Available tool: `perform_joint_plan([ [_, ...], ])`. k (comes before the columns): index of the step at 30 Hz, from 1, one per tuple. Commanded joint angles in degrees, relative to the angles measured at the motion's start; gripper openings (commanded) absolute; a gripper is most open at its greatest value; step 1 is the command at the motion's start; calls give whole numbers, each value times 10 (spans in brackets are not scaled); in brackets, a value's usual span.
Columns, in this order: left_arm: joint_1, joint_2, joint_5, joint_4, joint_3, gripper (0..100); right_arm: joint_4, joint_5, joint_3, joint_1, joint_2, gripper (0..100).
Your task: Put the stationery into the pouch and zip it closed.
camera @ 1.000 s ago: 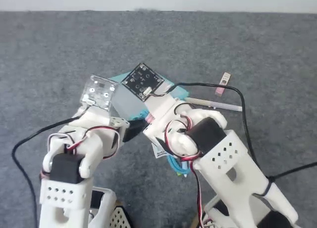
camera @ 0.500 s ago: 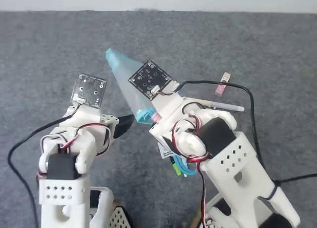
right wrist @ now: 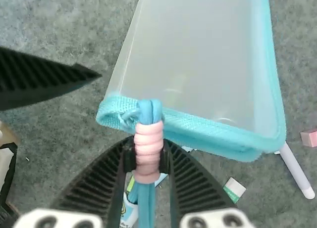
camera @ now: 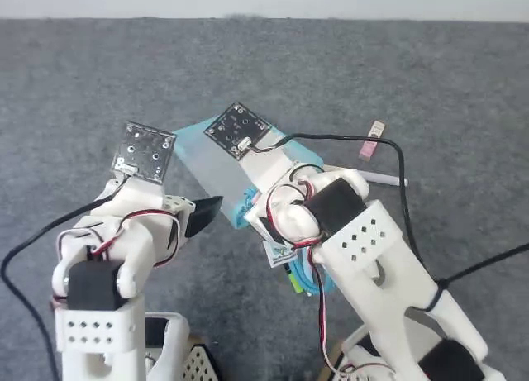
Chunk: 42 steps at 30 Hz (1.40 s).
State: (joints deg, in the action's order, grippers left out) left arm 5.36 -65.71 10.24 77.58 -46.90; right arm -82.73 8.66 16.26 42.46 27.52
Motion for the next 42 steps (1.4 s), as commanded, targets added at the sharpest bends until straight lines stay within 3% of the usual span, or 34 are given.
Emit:
perform_joint_plan([
  [1,-22,-8,12,14,26,362,12,2,-47,-5,1,6],
  [5,-79,-9,11,33,26,362,7,2,-64,-4,-2,6],
  [8,-84,-9,11,33,24,361,6,2,-64,-3,0,6],
  [30,-80,-4,-4,-77,-63,360,-19,-4,-64,23,5,6],
  [36,-21,-4,-4,-141,-116,338,-19,-4,-64,23,5,6],
  [42,-17,-4,-9,-184,-148,317,-20,-4,-64,24,5,6],
])
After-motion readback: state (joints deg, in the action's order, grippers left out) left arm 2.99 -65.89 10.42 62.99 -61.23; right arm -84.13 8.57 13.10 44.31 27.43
